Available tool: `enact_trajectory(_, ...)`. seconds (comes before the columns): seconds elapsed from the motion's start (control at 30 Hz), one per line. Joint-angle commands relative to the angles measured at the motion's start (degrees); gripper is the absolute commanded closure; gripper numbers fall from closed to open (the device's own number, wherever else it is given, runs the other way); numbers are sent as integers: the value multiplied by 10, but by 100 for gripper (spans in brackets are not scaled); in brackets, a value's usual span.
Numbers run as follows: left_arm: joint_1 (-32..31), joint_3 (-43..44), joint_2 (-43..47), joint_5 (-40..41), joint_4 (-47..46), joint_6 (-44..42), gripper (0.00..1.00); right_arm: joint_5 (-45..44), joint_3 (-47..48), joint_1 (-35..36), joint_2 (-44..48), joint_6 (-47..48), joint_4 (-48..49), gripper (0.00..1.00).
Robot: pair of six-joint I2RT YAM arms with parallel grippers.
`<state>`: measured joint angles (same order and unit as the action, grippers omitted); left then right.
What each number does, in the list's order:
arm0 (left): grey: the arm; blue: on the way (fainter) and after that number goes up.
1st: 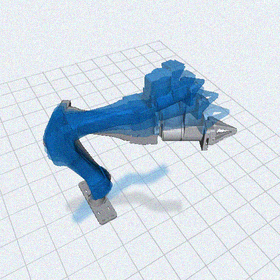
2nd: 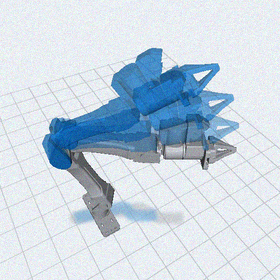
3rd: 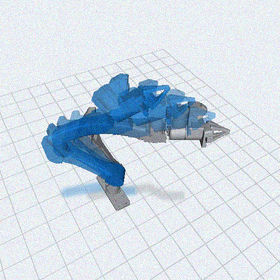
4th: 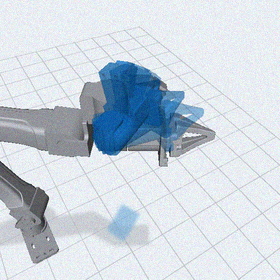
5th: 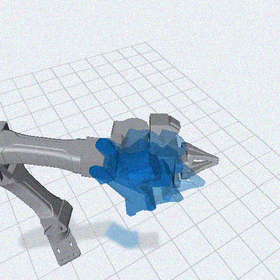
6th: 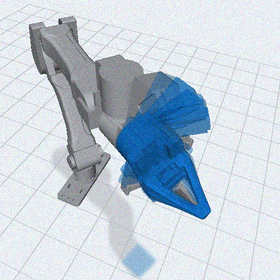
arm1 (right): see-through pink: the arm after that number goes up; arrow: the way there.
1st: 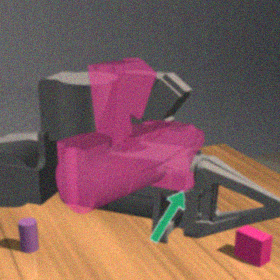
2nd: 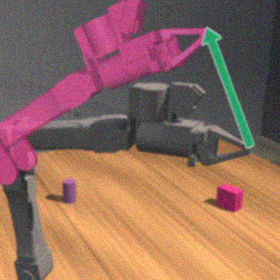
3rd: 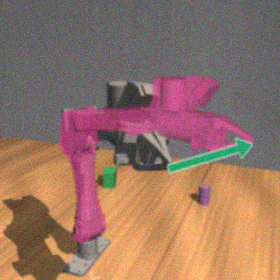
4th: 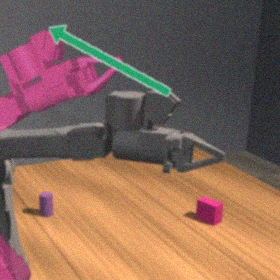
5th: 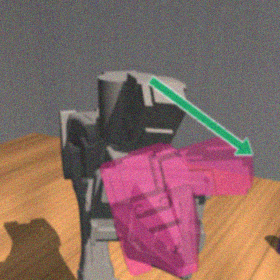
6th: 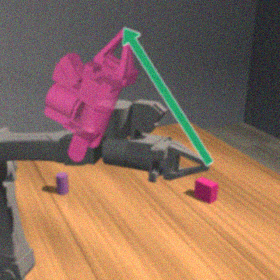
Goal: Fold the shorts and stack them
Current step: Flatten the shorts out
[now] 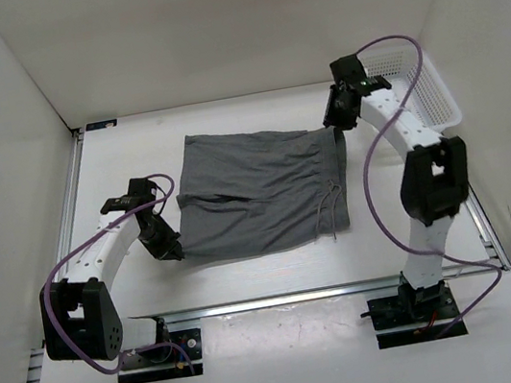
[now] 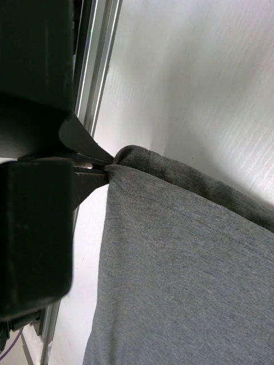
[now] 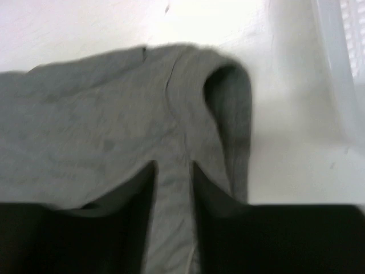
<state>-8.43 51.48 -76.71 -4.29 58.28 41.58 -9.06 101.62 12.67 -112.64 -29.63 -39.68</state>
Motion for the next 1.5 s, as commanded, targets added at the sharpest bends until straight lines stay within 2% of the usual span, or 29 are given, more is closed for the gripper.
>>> enact_trajectory(0.0,2,23,10,10,2,-3,90,26,-97,19,149,-19,18,70)
enact_trajectory(0.07,2,29,10,10,7,-3,90,33,-183,25,209,-40,35,81)
enact_trajectory(0.1,2,29,10,10,7,-3,90,39,-277,25,270,-51,43,89)
enact_trajectory(0.17,2,35,16,3,7,-3,90,64,-371,25,355,-77,72,91)
enact_trajectory(0.2,2,35,16,3,7,-3,90,74,-445,25,379,-86,77,91)
enact_trajectory(0.23,2,35,16,3,7,-3,90,86,-477,25,399,-95,77,91)
enact_trajectory(0.37,2,47,16,3,7,-8,90,147,-591,44,469,-112,89,69)
enact_trajectory(0.4,2,47,16,3,7,-8,90,147,-622,54,474,-112,89,67)
enact_trajectory(0.5,2,47,10,3,7,-8,90,147,-651,54,480,-128,99,56)
enact_trajectory(0.6,2,47,10,-2,2,-8,90,147,-665,54,473,-135,125,51)
enact_trajectory(0.97,2,35,21,-2,2,-8,90,120,-633,54,342,-141,201,50)
enact_trajectory(1.07,2,35,21,-2,2,-8,90,120,-639,54,342,-155,218,47)
enact_trajectory(1.1,2,35,21,-2,2,-8,90,120,-645,54,348,-162,218,40)
enact_trajectory(1.23,2,35,21,-2,2,-8,90,115,-659,54,371,-173,238,32)
enact_trajectory(1.47,2,35,21,-2,2,-8,90,114,-659,54,352,-197,268,33)
